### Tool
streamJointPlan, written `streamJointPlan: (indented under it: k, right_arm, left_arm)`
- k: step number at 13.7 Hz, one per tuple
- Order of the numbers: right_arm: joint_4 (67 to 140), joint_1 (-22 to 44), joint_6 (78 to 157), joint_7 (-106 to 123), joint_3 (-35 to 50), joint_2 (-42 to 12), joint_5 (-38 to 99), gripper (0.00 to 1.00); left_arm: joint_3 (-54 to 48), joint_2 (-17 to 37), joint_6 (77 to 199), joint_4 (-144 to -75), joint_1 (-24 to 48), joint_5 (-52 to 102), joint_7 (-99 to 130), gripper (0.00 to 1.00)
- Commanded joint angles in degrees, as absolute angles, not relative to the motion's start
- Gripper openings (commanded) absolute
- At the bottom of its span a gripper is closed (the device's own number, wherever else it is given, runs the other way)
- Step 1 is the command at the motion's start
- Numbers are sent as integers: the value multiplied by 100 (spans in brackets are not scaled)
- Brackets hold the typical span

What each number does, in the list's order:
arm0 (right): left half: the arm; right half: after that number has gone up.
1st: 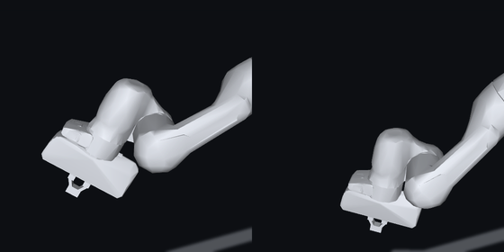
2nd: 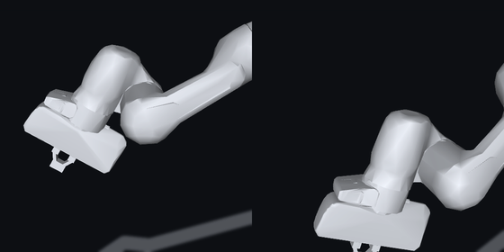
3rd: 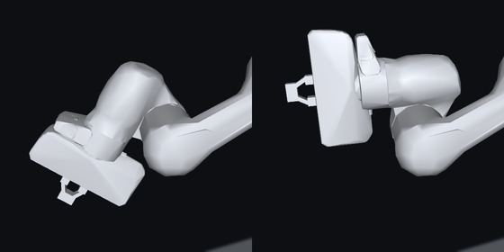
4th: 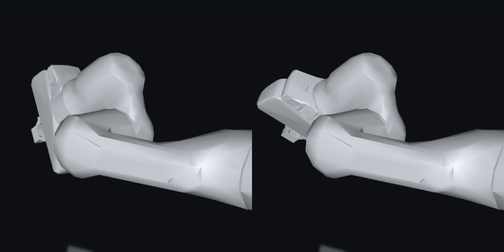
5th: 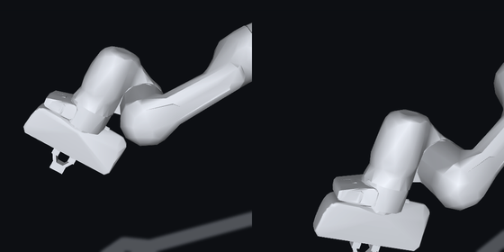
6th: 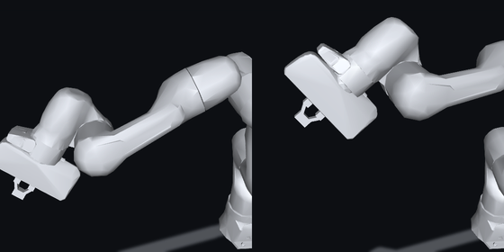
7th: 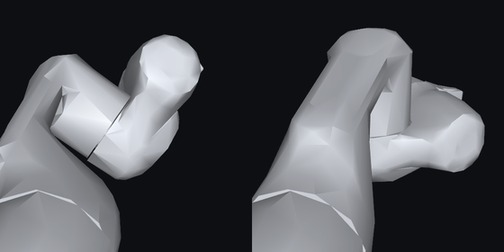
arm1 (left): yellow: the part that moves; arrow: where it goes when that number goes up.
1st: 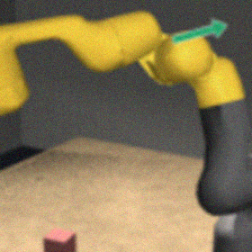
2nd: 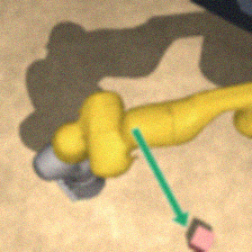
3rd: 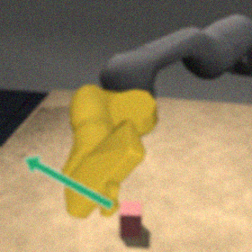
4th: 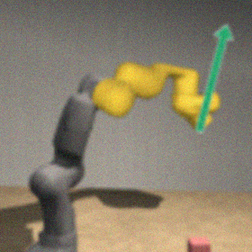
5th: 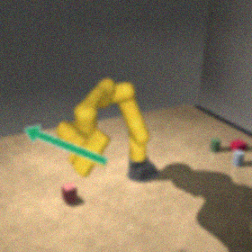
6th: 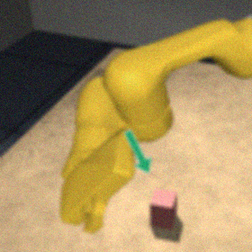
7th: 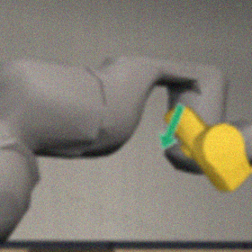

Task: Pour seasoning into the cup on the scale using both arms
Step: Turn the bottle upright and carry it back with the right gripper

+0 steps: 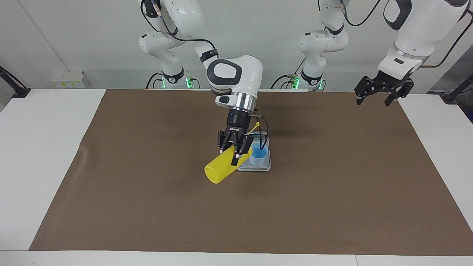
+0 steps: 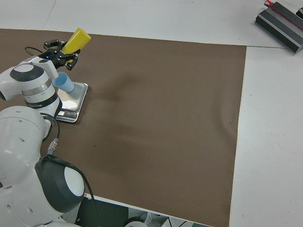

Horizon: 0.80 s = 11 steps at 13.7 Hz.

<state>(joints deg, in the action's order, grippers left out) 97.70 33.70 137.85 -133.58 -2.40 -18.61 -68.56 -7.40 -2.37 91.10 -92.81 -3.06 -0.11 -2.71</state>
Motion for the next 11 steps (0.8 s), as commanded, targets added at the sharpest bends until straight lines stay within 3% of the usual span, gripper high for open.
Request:
streamJointPlan:
  k: [1, 11]
  right_arm:
    - [9870, 3033, 13904, -13456, -211, -1644, -5972, 0]
    - [10002, 1838, 13896, -13097, -211, -1564, -1920, 0]
  left_arm:
    - [-782, -466, 9105, -9545, -396, 79, -308, 100]
    - [-782, -510, 9193, -9624, -369, 79, -299, 100]
